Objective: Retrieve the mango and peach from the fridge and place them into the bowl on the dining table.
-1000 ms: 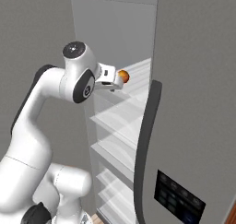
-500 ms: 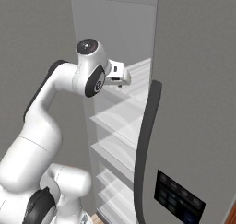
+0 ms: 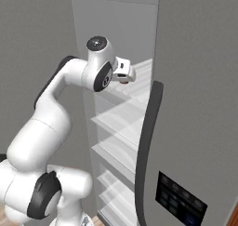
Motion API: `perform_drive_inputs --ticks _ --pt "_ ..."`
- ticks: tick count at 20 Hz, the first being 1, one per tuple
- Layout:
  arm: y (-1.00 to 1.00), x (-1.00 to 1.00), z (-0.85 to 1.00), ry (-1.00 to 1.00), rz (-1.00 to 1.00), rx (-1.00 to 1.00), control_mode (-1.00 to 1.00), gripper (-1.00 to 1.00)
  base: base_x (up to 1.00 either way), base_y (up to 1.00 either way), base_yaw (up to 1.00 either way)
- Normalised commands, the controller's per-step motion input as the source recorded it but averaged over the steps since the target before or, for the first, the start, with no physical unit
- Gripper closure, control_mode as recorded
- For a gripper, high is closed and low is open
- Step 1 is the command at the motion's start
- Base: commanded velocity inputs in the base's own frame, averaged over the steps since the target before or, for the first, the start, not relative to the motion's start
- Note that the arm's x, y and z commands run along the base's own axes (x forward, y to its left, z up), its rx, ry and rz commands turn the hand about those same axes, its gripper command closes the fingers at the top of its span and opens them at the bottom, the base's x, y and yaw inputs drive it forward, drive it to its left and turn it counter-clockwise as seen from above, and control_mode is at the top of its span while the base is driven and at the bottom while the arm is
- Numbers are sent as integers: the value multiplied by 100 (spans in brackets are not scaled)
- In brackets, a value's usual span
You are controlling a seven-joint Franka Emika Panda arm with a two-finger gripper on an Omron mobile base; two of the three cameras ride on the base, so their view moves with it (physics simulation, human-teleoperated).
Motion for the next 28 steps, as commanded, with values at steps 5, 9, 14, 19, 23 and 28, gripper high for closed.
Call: perform_drive_inputs --ticks 5,9,14,19,23,28 --pt "-3 36 0 0 1 2 -100 -100 0 0 0" --pt "-6 31 0 0 2 2 -100 -100 0 0 0" --pt "-5 33 -5 0 3 1 -100 -100 0 0 0" --pt "0 37 -15 0 2 0 -100 -100 0 0 0" --pt "-3 36 -14 0 3 0 -100 -100 0 0 0" --pt "-14 33 -9 0 2 1 -100 -100 0 0 0"
